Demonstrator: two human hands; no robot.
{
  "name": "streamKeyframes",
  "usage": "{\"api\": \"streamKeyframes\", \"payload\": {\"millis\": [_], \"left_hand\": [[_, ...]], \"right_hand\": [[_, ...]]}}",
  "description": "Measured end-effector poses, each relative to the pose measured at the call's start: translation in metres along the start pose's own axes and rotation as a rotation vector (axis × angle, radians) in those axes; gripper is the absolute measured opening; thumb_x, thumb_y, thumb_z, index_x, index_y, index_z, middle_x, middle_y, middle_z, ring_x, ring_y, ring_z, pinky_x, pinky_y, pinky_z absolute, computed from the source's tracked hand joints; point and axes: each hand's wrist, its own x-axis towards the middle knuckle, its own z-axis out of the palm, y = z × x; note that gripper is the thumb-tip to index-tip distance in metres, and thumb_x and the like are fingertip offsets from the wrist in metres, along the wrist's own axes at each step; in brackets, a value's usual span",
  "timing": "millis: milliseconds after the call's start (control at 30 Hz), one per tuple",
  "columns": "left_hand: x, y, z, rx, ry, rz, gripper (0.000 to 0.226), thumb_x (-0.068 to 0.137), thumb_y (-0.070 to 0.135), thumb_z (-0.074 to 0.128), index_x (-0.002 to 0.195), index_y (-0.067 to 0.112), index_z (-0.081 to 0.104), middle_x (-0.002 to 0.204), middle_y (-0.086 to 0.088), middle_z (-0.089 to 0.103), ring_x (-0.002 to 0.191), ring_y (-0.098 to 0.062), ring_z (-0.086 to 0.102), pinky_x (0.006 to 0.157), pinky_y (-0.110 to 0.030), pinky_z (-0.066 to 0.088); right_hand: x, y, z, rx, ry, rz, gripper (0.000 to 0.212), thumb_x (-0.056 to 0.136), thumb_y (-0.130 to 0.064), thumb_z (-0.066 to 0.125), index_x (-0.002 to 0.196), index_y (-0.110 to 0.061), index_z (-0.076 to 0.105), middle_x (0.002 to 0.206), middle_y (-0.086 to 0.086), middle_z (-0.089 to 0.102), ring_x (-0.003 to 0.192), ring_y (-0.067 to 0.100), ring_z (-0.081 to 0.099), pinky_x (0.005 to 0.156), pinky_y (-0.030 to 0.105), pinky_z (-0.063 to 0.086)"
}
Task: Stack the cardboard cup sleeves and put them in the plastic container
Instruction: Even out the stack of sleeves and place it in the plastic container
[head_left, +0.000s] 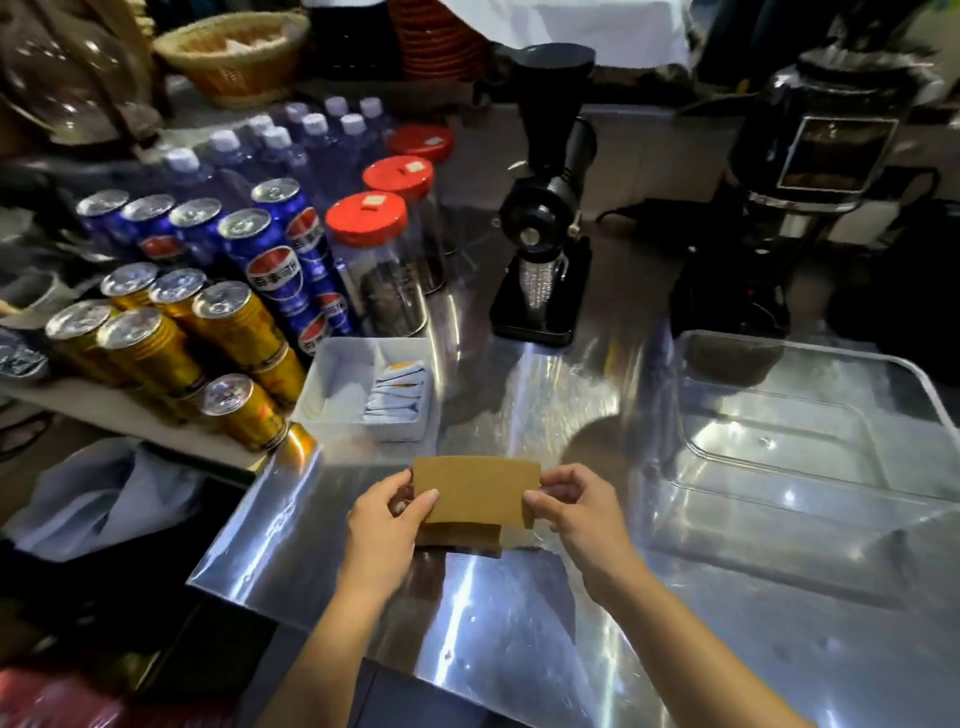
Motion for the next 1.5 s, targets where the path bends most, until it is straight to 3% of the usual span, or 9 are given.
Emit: {"api": "streamKeyframes", "payload": {"millis": [100,233,367,667,800,933,1100,1300,1500], "left_hand": [[0.001,-0.007,-0.007,0.019,0.033,-0.050,0.035,0.080,0.011,0.067,0.114,0.003,0.062,0.099,-0.013,0.068,0.092,-0.024,0.062,0.089,-0.038,0.049],[0.000,-0.014,-0.008,-0.010,0.100,-0.111,0.034,0.081,0.008,0.066,0.114,0.002,0.061,0.095,-0.007,0.063,0.090,-0.021,0.059,0.082,-0.030,0.044],[-0.002,-0.020,-0.009,0.077,0.096,-0.150,0.027,0.082,0.011,0.065,0.108,0.004,0.065,0.088,-0.004,0.064,0.086,-0.020,0.060,0.075,-0.028,0.040],[0.012,-0.020,-0.017,0.081,-0.057,-0.315,0.033,0.078,0.017,0.070,0.107,0.008,0.057,0.102,-0.005,0.059,0.095,-0.021,0.057,0.082,-0.033,0.044],[0.030,-0.018,-0.027,-0.119,-0.269,-0.461,0.017,0.068,0.001,0.076,0.071,0.012,0.064,0.079,-0.007,0.071,0.078,-0.024,0.067,0.077,-0.036,0.054],[0.038,-0.017,-0.036,-0.129,-0.456,-0.480,0.017,0.067,-0.004,0.074,0.066,0.013,0.072,0.062,-0.003,0.075,0.058,-0.016,0.070,0.047,-0.021,0.053],[0.033,-0.019,-0.036,-0.082,-0.489,-0.457,0.024,0.065,0.000,0.076,0.086,0.007,0.068,0.069,-0.006,0.074,0.061,-0.019,0.069,0.048,-0.025,0.051],[0.013,-0.028,-0.030,-0.074,-0.421,-0.205,0.044,0.065,-0.007,0.073,0.097,0.019,0.057,0.096,-0.004,0.069,0.087,-0.012,0.066,0.060,-0.012,0.050],[0.000,-0.035,-0.023,-0.074,-0.333,-0.101,0.044,0.068,-0.009,0.071,0.096,0.020,0.053,0.092,-0.001,0.068,0.088,-0.007,0.063,0.067,-0.011,0.049]], "right_hand": [[0.000,0.003,0.014,-0.067,-0.017,0.040,0.014,0.076,0.003,0.066,0.085,-0.005,0.058,0.074,0.008,0.054,0.065,0.018,0.053,0.055,0.017,0.043],[0.003,0.010,0.026,-0.090,-0.009,0.118,0.016,0.076,0.003,0.066,0.078,-0.008,0.056,0.076,0.013,0.055,0.075,0.027,0.057,0.075,0.045,0.050],[0.003,0.016,0.034,-0.142,-0.008,0.179,0.020,0.075,0.002,0.065,0.076,-0.013,0.051,0.071,0.007,0.054,0.070,0.026,0.057,0.076,0.048,0.051],[0.005,0.019,0.033,-0.167,-0.041,0.239,0.023,0.075,0.000,0.066,0.093,-0.005,0.051,0.085,0.015,0.054,0.070,0.022,0.051,0.062,0.032,0.042],[0.005,0.017,0.032,-0.115,-0.070,0.273,0.024,0.077,0.002,0.066,0.094,-0.003,0.050,0.084,0.015,0.053,0.061,0.017,0.047,0.050,0.024,0.037],[0.006,0.015,0.029,-0.108,-0.112,0.291,0.030,0.077,0.004,0.066,0.101,0.000,0.050,0.080,0.010,0.052,0.057,0.015,0.046,0.041,0.017,0.036],[0.005,0.010,0.024,-0.030,-0.201,0.298,0.039,0.074,0.016,0.062,0.108,0.005,0.046,0.082,0.014,0.046,0.043,0.011,0.055,0.034,0.014,0.040],[0.000,0.013,0.012,-0.140,-0.372,0.163,0.032,0.069,0.017,0.064,0.089,-0.008,0.065,0.069,0.004,0.065,0.055,0.005,0.065,0.050,0.018,0.052],[-0.006,0.028,0.012,-0.139,-0.309,0.026,0.044,0.068,0.015,0.061,0.077,-0.028,0.066,0.086,0.005,0.061,0.090,0.024,0.060,0.082,0.054,0.054]]}}
